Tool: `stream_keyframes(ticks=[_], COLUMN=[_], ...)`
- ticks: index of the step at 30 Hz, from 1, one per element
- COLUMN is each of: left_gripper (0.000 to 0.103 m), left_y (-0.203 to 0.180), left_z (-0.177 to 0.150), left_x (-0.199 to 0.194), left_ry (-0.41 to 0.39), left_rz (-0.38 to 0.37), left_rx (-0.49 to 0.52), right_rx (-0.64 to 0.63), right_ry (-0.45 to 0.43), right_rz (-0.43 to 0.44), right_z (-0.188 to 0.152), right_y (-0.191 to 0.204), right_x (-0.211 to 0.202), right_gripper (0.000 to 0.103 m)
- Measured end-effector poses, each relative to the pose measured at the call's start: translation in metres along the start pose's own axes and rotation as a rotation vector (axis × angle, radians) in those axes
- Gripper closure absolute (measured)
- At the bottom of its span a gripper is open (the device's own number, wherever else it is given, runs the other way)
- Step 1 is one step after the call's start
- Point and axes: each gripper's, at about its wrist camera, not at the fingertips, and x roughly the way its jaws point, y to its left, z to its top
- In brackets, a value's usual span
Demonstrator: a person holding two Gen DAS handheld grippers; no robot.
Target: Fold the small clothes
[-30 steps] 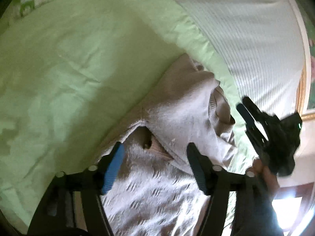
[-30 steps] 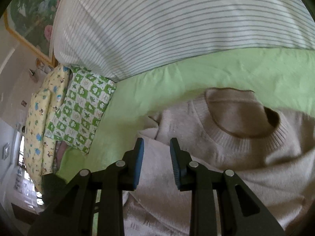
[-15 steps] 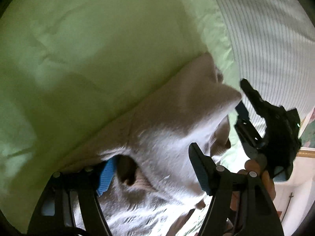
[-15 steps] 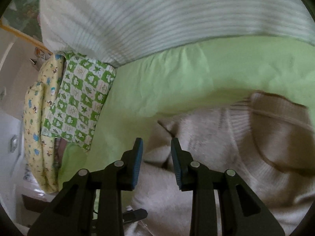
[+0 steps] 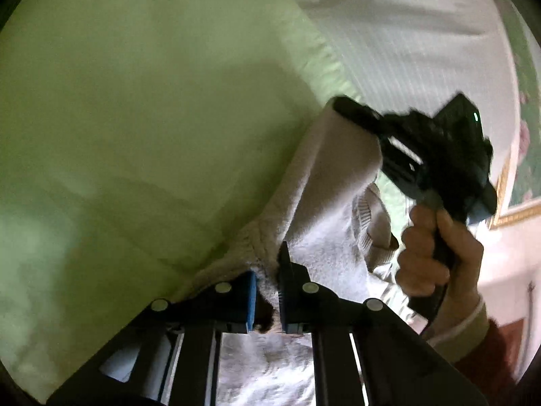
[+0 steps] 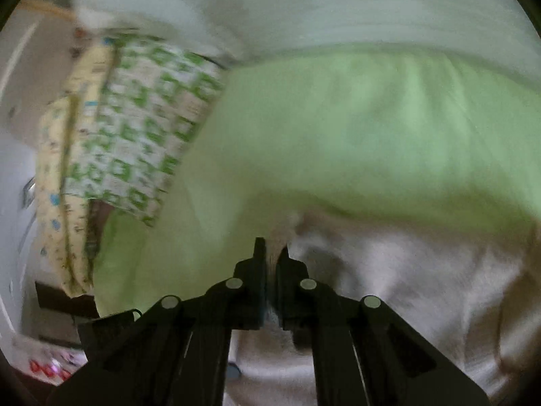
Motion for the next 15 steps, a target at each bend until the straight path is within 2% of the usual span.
stream_keyframes(ticks=[3, 7, 10, 12, 14, 15], left_gripper=[0.094, 0.094, 0.090, 0.089, 0.086, 0.083], left_y=[0.001, 0.000, 0.003, 0.002, -0.001, -0.002], left_z=[0.003, 0.002, 0.006, 0.009, 0.008, 0.006], left_x=[-0.002, 0.005, 0.008, 0.004, 0.000, -0.004], left_ry=[-0.011, 0.008, 0.047, 0.070, 0.083, 0.092], left_rz=[0.003, 0.058, 0.057, 0.037, 0.041, 0.050], left_rx=[0.033, 0.150, 0.169, 0.173, 0.200, 0.216], right_rx=[-0.062, -0.090, -0.046, 0.015, 0.036, 0.040], right_ry=[-0.015, 0.006, -0.006, -0.017, -0.058, -0.091], right_rz=[-0.035, -0.126, -0.104, -0.091, -0.095, -0.099], right_z=[0.004, 0.000, -0.002, -0.001, -0.003, -0.005], right_y=[0.015, 0.008, -0.001, -0.004, -0.004, -0.003], right_x=[0.016, 0.046, 0.045, 0.034, 0.015, 0.001], right_gripper=[0.097, 0.097, 0.096, 0.090, 0.068, 0.063])
